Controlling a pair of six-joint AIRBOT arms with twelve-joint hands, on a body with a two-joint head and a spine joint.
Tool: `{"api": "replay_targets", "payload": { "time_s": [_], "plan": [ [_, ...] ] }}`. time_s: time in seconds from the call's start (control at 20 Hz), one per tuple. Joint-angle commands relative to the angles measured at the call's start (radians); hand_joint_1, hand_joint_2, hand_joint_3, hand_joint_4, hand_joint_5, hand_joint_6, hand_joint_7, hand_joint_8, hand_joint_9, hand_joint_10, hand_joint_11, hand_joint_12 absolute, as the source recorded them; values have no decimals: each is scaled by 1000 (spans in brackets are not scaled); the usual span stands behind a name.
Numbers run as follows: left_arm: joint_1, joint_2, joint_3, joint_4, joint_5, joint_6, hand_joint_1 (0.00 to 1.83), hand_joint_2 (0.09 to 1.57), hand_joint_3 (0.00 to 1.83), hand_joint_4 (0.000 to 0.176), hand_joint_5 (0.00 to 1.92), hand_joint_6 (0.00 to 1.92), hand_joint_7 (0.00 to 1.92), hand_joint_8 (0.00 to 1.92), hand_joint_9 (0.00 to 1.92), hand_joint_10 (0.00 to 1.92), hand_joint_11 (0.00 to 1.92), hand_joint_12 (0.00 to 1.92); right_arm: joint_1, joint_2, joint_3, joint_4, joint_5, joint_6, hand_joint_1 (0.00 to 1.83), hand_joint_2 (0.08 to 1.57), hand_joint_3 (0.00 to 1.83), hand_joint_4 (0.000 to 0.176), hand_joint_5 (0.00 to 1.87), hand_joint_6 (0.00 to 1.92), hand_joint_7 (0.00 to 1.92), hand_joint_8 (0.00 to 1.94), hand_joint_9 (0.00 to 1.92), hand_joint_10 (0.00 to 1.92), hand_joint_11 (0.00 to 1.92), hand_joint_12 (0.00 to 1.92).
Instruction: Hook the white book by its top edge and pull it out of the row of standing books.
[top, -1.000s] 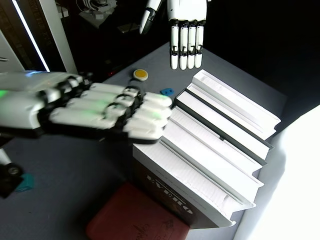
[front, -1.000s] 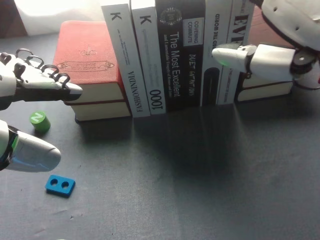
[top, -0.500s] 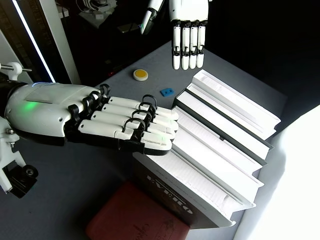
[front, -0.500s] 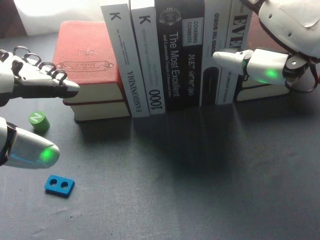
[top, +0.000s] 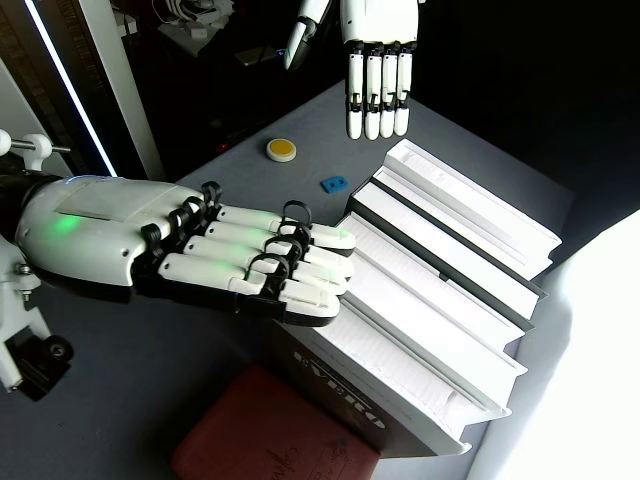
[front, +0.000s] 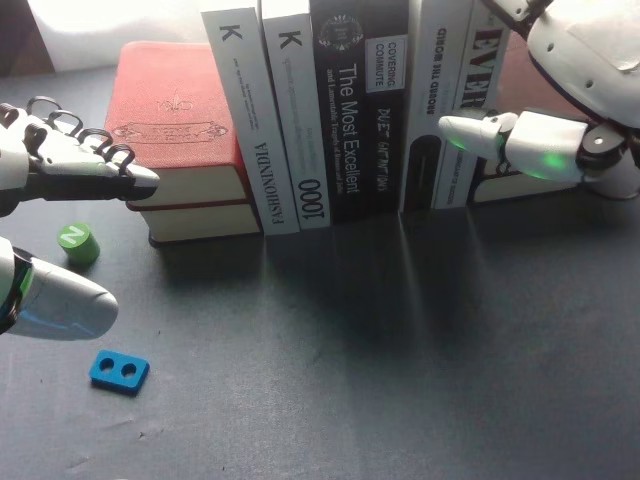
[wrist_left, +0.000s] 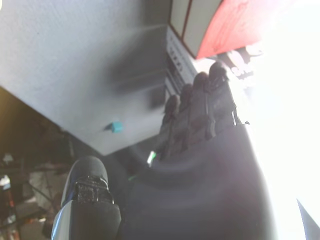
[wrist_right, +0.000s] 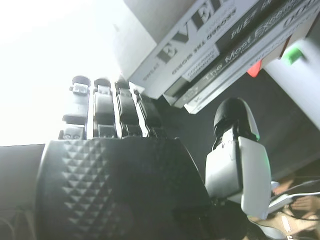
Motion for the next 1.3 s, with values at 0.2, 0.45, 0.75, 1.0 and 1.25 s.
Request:
{"api": "replay_targets", "payload": {
  "time_s": [0.2,0.45,0.75,1.0,1.25],
  "plan": [
    [-10,-1,-1,8,83,1,0,1145,11,0,9,3,3,1,0,0,0,0,-1,54,-81,-30,60,-30,0,1143,5,0,0,0,0,0,0,0,0,0],
    [-10,-1,0,8,83,1,0,1136,4,0,0,0,0,0,0,0,0,0,-2,123,-188,-8,61,-92,0,1141,4,0,0,0,0,0,0,0,0,0],
    [-10,-1,2,8,83,1,0,1150,9,0,1,0,0,0,0,0,0,0,-2,203,-312,45,8,-149,0,1143,3,0,0,0,0,0,0,0,0,0],
    [-10,-1,4,8,83,1,0,1151,7,0,6,2,2,1,0,0,0,0,-7,222,-360,126,-23,-227,0,1143,2,0,0,0,0,0,0,0,0,0],
    [-11,-1,1,8,83,1,0,1153,7,0,0,0,0,0,0,0,0,0,-10,225,-375,205,-52,-262,0,1147,3,0,0,0,0,0,0,0,0,0]
  ]
}}
